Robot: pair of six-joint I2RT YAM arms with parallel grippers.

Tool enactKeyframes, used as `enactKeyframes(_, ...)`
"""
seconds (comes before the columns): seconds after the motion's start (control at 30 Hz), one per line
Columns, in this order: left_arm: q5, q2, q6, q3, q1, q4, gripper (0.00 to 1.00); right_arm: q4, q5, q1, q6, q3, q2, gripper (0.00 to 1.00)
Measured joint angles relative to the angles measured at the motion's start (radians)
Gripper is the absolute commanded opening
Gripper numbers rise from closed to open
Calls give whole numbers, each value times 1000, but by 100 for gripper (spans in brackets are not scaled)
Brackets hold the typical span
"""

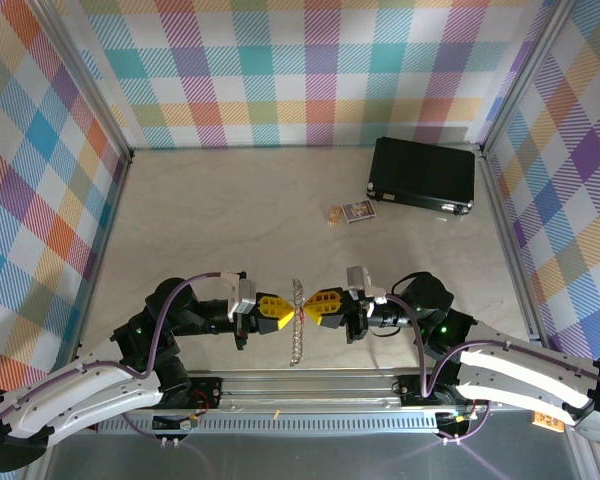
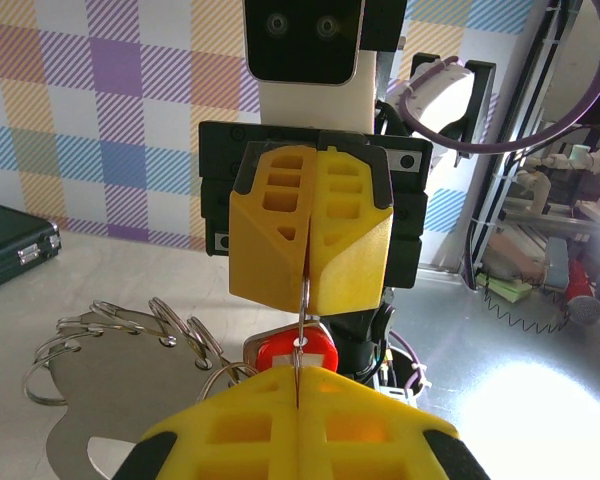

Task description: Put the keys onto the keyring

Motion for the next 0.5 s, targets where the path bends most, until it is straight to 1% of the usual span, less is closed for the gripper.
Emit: enactKeyframes(0.5, 0, 0, 0, -1, 0, 0, 0, 2, -1, 0, 13, 0, 5, 0)
